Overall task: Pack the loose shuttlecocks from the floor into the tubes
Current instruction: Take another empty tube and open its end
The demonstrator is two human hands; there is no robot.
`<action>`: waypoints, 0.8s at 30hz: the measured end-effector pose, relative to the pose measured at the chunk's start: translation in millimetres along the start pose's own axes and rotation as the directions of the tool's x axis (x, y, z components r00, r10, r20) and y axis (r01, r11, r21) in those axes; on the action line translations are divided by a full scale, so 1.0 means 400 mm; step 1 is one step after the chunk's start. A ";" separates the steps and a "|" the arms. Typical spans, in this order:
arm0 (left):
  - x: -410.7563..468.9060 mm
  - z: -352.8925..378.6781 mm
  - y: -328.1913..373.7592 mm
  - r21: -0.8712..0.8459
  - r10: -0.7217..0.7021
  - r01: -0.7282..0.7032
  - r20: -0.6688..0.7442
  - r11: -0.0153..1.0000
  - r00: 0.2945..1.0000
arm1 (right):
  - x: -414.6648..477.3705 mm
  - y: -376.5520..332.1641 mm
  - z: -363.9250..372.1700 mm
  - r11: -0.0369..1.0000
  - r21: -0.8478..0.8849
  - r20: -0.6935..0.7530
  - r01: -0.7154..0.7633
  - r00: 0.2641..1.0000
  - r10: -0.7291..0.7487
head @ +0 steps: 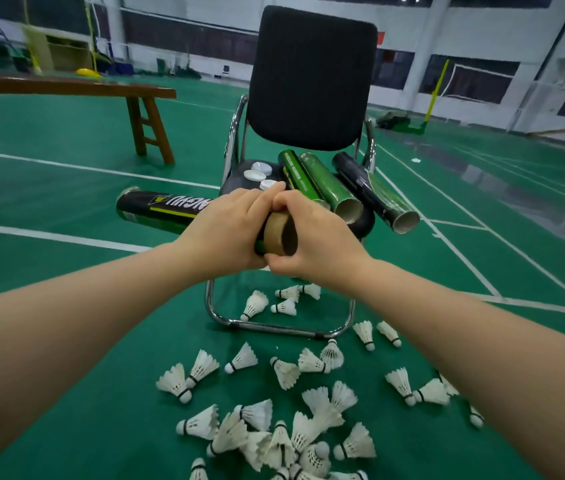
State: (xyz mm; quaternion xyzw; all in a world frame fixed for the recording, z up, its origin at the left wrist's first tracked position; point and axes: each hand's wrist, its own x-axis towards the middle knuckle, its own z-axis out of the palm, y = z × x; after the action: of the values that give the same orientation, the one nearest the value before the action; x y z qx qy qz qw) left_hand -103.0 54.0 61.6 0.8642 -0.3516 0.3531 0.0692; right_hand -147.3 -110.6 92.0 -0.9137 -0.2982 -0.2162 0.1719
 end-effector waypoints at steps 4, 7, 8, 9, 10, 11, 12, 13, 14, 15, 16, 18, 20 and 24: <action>-0.048 0.067 -0.024 0.007 -0.071 0.071 0.065 0.997 0.995 | 0.007 0.029 0.081 1.000 0.025 0.046 0.017 0.999 -0.018; -0.084 0.141 -0.020 -0.015 -0.093 0.095 0.114 0.995 0.989 | -0.009 0.070 0.150 0.998 0.068 0.101 -0.007 0.995 0.000; -0.093 0.167 -0.016 -0.024 -0.094 0.098 0.131 0.995 0.987 | -0.019 0.086 0.171 0.997 0.079 0.119 -0.020 0.993 0.010; -0.100 0.191 -0.011 -0.033 -0.097 0.103 0.151 0.994 0.984 | -0.030 0.104 0.191 0.995 0.090 0.135 -0.032 0.991 0.020; -0.106 0.214 -0.005 -0.042 -0.101 0.110 0.169 0.993 0.980 | -0.040 0.123 0.209 0.994 0.101 0.152 -0.047 0.988 0.031; -0.110 0.238 0.001 -0.050 -0.108 0.119 0.186 0.992 0.977 | -0.049 0.141 0.225 0.992 0.108 0.170 -0.062 0.985 0.043; -0.114 0.261 0.007 -0.058 -0.114 0.128 0.202 0.990 0.973 | -0.058 0.160 0.239 0.991 0.110 0.188 -0.074 0.981 0.053; -0.118 0.283 0.014 -0.066 -0.120 0.137 0.217 0.988 0.969 | -0.065 0.178 0.252 0.990 0.113 0.206 -0.083 0.977 0.059; -0.122 0.305 0.019 -0.074 -0.129 0.150 0.233 0.986 0.964 | -0.071 0.197 0.264 0.989 0.121 0.223 -0.088 0.973 0.060; -0.127 0.326 0.024 -0.082 -0.141 0.166 0.250 0.983 0.958 | -0.077 0.214 0.277 0.987 0.134 0.241 -0.091 0.969 0.057; -0.132 0.346 0.027 -0.086 -0.153 0.182 0.270 0.980 0.951 | -0.083 0.232 0.290 0.985 0.145 0.262 -0.093 0.963 0.053; -0.141 0.386 0.032 -0.083 -0.159 0.194 0.317 0.977 0.935 | -0.094 0.268 0.320 0.982 0.160 0.303 -0.096 0.952 0.044; -0.151 0.424 0.036 -0.075 -0.158 0.197 0.357 0.978 0.921 | -0.104 0.302 0.349 0.982 0.167 0.330 -0.092 0.943 0.032; -0.155 0.494 0.052 -0.066 -0.204 0.251 0.406 0.966 0.891 | -0.129 0.368 0.403 0.974 0.200 0.346 -0.110 0.937 0.035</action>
State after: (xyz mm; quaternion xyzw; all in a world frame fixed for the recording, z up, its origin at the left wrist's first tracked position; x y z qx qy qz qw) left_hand -37.0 0.5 -128.4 0.9473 -0.2747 0.1394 0.0880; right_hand -46.6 -175.8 -97.4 -0.9235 -0.3109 -0.0146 0.2240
